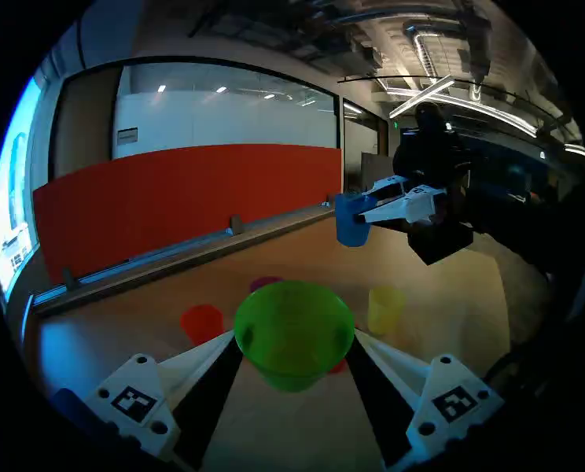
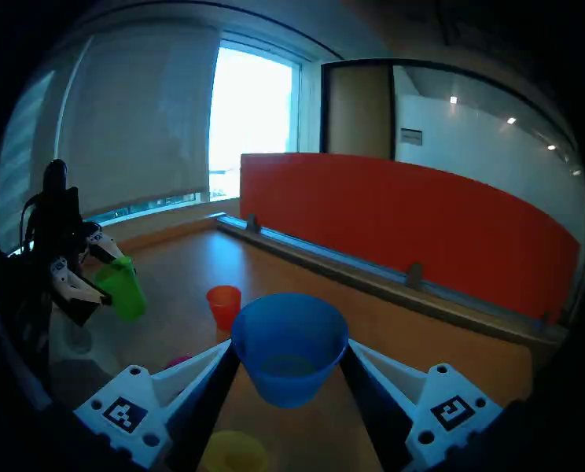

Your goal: Pour water

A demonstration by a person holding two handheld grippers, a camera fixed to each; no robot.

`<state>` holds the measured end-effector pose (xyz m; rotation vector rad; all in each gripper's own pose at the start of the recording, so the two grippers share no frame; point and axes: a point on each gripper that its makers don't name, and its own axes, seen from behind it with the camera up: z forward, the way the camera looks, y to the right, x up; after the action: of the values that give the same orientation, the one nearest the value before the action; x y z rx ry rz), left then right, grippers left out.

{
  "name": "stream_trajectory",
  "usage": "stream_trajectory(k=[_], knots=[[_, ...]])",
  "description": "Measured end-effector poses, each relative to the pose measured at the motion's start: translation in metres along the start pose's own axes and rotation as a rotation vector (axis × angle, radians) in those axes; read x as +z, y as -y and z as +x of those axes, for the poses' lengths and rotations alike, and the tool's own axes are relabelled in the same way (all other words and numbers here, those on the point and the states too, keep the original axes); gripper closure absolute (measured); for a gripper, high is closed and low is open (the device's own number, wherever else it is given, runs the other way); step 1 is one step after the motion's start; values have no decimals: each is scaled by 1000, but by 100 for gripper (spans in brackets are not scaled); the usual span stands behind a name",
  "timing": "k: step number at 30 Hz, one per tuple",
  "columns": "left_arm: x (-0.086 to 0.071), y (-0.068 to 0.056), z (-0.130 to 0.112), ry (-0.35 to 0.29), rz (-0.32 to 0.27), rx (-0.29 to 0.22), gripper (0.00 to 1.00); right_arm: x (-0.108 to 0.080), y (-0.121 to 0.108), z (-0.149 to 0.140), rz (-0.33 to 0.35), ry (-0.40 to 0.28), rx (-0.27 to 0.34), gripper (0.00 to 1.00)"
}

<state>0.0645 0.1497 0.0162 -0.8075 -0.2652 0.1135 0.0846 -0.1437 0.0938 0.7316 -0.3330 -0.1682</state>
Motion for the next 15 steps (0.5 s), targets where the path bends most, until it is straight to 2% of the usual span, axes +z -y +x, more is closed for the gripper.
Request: stream_trajectory(k=[8, 15], knots=[[-9, -7, 20, -58, 2, -7, 15, -16, 16, 20, 5, -47, -16, 11], [-14, -12, 30, -88, 6, 7, 14, -22, 28, 30, 13, -74, -22, 11]])
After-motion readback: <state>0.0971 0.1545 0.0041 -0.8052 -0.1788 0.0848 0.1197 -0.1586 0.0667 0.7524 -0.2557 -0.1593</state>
